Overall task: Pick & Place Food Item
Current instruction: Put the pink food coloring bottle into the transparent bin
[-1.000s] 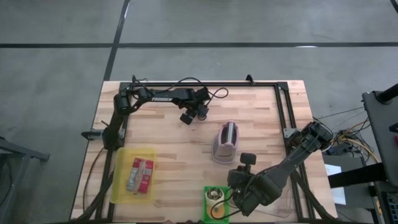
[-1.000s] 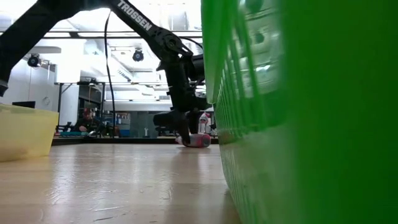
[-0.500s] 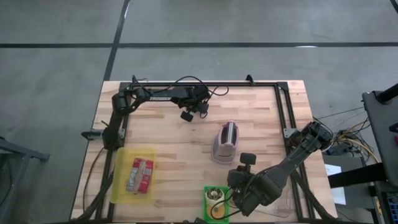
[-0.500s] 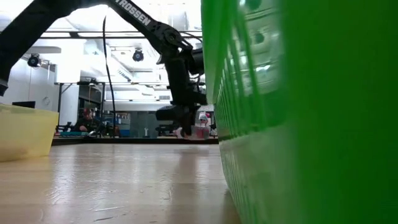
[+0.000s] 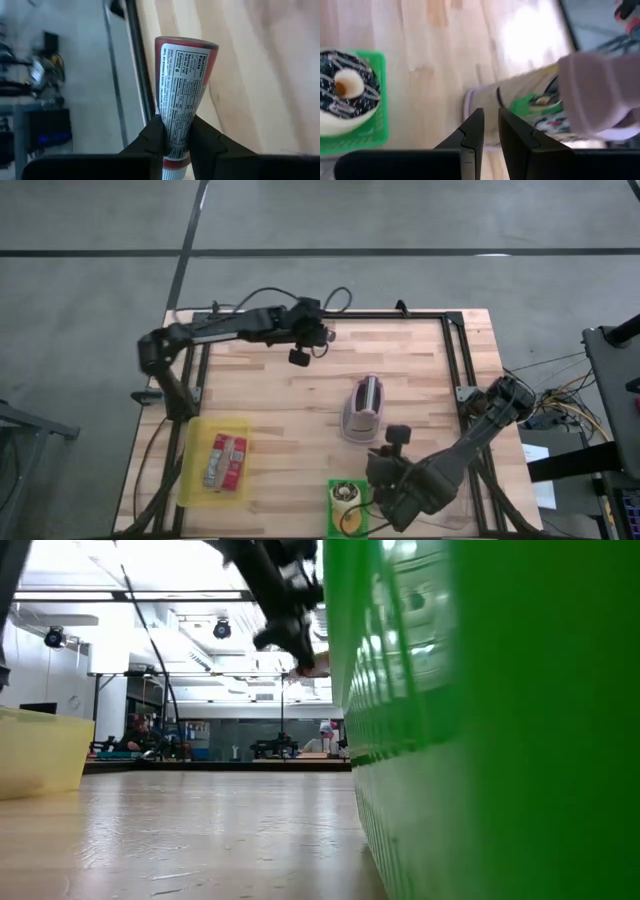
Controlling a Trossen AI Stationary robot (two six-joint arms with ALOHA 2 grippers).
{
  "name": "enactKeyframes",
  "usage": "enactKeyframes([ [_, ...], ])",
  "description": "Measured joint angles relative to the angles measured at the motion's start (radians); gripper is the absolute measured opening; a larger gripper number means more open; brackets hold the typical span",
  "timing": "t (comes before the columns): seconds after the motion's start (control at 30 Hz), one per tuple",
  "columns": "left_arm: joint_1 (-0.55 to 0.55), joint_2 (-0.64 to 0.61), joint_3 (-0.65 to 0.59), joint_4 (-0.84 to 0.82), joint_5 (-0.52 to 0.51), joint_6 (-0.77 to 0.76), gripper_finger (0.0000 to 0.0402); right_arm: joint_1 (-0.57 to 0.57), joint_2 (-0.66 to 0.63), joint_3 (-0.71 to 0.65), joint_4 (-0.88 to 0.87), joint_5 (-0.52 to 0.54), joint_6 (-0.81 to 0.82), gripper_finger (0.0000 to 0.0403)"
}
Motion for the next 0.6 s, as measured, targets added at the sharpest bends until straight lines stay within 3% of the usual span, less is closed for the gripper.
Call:
enactKeyframes([
  [0.27,-0.116,-0.239,-0.094,0.023,0.045,-0.069,0.0056,0.029,0.000,0.000,0.023,0.177,-0.047,0.0052],
  [0.4,-0.203,-0.315,-0.162,0.070,0.063,-0.099,0.0056,0.036,0.000,0.000,0.024,0.196,-0.042,0.0052],
  [0.6,-0.308,-0.379,-0.244,0.111,0.055,-0.150,0.0056,0.067,0.000,0.000,0.057,0.310,-0.046,0.0052],
])
